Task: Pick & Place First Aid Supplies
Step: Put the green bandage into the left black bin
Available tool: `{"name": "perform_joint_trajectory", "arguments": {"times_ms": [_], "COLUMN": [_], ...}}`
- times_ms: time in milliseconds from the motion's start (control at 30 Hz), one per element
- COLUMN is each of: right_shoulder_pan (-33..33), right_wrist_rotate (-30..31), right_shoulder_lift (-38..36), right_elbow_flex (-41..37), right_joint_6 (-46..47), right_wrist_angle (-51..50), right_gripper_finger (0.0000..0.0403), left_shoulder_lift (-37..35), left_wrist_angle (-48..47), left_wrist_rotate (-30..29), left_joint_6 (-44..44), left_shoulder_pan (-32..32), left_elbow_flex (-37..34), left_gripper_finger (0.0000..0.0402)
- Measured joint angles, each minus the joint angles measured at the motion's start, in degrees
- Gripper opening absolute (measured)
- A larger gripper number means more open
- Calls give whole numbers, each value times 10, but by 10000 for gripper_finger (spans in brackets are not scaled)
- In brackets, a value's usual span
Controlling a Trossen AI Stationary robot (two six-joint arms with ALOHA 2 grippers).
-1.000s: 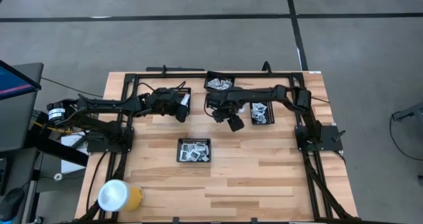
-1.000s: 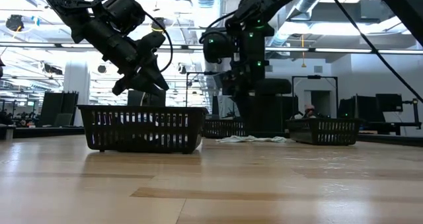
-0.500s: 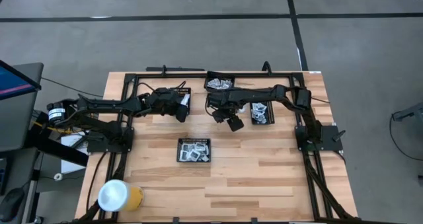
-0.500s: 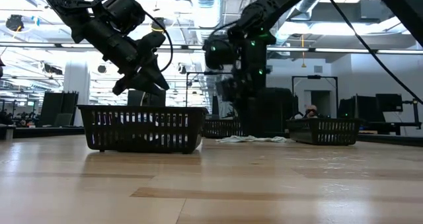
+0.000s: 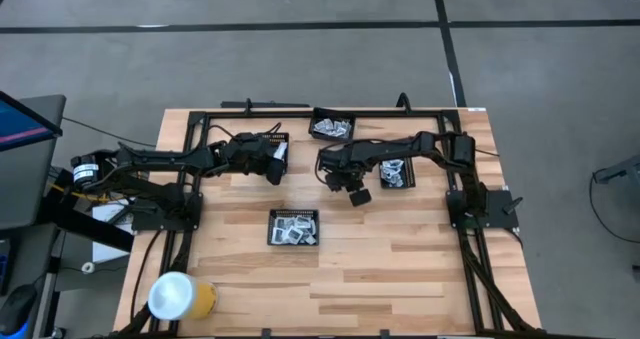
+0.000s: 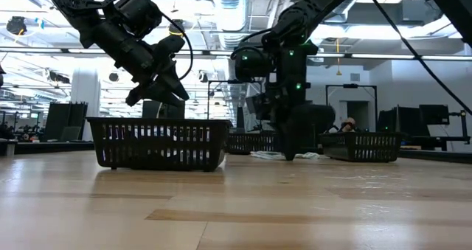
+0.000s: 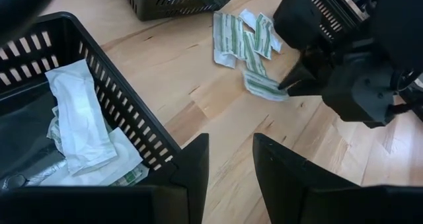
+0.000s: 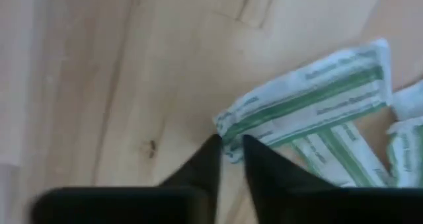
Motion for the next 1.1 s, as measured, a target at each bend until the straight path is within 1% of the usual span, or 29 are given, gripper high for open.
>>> {"name": "perform_joint_trajectory", "arguments": {"times_ms": [33,67,100,200,300,367,500,567,700,833,900,967,1100], "right_shoulder_pan": [0,0,1,9,13,16,16,11,2,-8,-10,-11,-11], "right_wrist_rotate": [-3,-4,-4,1,3,3,0,-19,-93,-191,-232,-248,-252], "right_shoulder_lift": [0,0,0,0,-4,-6,-38,-49,-77,-98,-106,-113,-117], "right_elbow_flex": [0,0,0,2,14,28,61,77,115,144,155,162,166], "right_joint_6": [0,0,2,11,11,11,14,19,26,40,45,50,52], "right_wrist_angle": [-3,-6,-6,-8,-22,-13,-13,-20,-20,-21,-22,-22,-28], "right_gripper_finger": [35,18,12,11,3,3,1,1,1,0,0,0,0], "left_shoulder_lift": [0,0,0,0,0,0,0,0,0,0,0,0,0], "left_wrist_angle": [0,0,0,0,0,0,6,14,34,68,87,102,130], "left_wrist_rotate": [0,0,0,0,0,0,0,3,5,5,6,10,42], "left_joint_6": [0,0,0,0,0,0,6,17,56,123,176,240,372], "left_shoulder_pan": [0,0,0,0,0,0,-2,-5,-14,-26,-35,-44,-66], "left_elbow_flex": [0,0,0,0,0,0,0,0,0,0,0,0,0], "left_gripper_finger": [118,118,118,118,118,118,118,118,118,117,118,117,118]}}
